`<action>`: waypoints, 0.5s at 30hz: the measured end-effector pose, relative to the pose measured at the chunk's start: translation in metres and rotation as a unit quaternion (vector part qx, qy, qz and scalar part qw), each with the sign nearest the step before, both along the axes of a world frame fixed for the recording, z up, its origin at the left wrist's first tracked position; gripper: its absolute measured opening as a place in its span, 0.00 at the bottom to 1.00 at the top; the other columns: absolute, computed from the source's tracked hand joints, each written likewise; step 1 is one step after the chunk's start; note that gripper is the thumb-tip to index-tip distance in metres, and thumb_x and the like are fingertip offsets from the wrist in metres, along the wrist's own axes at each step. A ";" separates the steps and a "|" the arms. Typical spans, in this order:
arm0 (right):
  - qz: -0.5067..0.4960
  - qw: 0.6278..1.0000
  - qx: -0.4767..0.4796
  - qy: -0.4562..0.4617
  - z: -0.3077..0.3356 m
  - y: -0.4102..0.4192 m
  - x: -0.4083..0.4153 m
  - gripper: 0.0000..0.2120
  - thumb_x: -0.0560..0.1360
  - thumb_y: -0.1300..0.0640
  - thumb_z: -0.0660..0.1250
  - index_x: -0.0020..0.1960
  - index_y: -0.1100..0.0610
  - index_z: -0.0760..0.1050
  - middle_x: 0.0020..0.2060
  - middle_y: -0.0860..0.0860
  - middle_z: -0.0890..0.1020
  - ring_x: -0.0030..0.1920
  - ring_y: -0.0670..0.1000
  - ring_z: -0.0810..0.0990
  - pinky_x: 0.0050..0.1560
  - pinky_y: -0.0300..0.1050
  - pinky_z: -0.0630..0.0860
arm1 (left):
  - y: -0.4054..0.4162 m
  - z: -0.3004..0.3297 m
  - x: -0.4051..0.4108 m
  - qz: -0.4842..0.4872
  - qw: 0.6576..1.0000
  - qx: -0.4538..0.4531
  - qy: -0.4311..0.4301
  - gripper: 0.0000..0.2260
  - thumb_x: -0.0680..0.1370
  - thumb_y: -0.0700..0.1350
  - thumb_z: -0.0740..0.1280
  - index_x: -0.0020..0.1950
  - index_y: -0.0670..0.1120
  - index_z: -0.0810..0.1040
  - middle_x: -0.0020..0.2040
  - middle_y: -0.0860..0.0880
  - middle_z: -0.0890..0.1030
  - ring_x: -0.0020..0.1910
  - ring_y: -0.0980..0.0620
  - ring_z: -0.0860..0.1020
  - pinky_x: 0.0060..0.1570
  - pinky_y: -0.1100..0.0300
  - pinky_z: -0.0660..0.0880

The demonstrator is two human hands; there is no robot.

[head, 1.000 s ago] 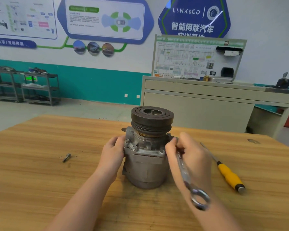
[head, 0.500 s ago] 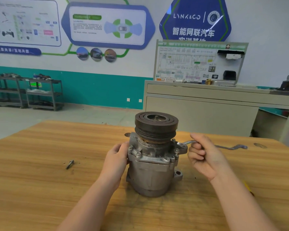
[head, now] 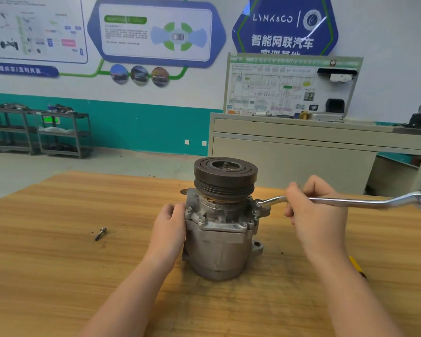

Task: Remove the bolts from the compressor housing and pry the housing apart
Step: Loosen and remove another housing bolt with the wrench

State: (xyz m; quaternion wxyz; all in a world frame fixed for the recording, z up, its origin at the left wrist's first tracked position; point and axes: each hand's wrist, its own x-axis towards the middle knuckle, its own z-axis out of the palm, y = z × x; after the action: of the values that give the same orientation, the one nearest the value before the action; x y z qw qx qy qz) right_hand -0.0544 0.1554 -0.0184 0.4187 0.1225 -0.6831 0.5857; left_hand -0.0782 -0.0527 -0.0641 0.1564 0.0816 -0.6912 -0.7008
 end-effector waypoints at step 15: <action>-0.094 0.914 0.328 0.219 -0.008 -0.037 0.019 0.24 0.63 0.71 0.66 0.33 0.47 0.56 0.26 0.40 0.57 0.26 0.44 0.59 0.27 0.32 0.56 | 0.000 0.003 0.002 -0.005 1.000 0.021 -0.007 0.10 0.81 0.46 0.59 0.48 0.44 0.79 0.48 0.45 0.83 0.53 0.44 0.80 0.62 0.40 0.74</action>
State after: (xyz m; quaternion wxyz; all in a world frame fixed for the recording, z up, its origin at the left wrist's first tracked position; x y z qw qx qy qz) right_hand -0.0350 0.1184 -0.0261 0.5470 0.3136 -0.7364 0.2455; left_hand -0.0766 -0.0525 -0.0609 0.1463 0.0863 -0.6775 -0.7156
